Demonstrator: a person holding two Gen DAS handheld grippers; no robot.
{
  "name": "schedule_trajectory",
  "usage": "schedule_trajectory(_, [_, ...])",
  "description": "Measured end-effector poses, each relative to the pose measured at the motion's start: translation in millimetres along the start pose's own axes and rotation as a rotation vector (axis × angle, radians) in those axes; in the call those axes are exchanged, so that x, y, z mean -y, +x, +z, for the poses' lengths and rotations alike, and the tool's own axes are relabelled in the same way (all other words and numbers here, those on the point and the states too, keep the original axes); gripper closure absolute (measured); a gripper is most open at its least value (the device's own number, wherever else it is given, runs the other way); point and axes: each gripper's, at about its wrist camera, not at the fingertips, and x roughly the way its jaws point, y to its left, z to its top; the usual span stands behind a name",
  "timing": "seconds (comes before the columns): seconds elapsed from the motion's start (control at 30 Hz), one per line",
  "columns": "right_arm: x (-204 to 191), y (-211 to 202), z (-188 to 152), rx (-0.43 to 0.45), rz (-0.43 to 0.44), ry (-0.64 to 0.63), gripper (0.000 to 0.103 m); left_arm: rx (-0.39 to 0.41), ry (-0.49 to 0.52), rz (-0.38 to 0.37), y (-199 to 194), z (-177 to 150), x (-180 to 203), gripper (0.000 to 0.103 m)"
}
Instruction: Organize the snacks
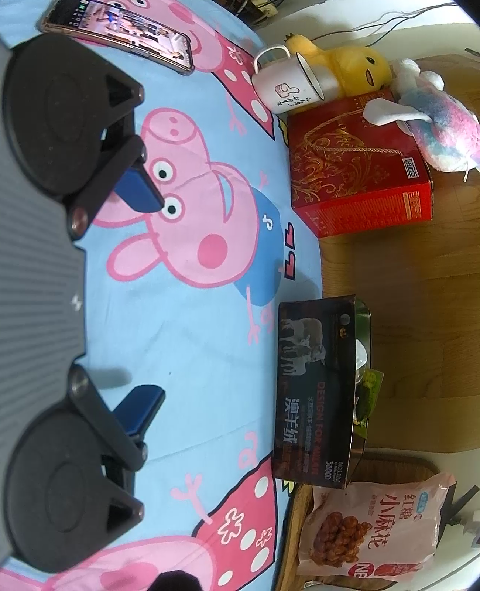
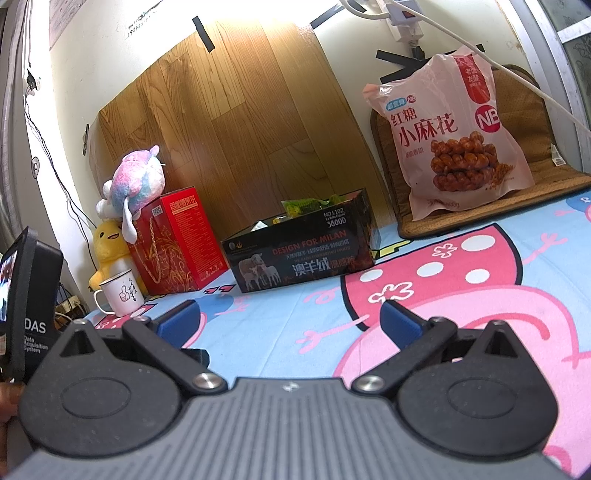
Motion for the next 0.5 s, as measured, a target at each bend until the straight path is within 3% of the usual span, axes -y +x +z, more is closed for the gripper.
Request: schedule_trajectory(0.5, [0.1, -0.1, -0.1, 0.000, -0.001, 0.001, 0.000, 0.018, 0.012, -0.021, -3.3, 0.4, 2.5, 0.000])
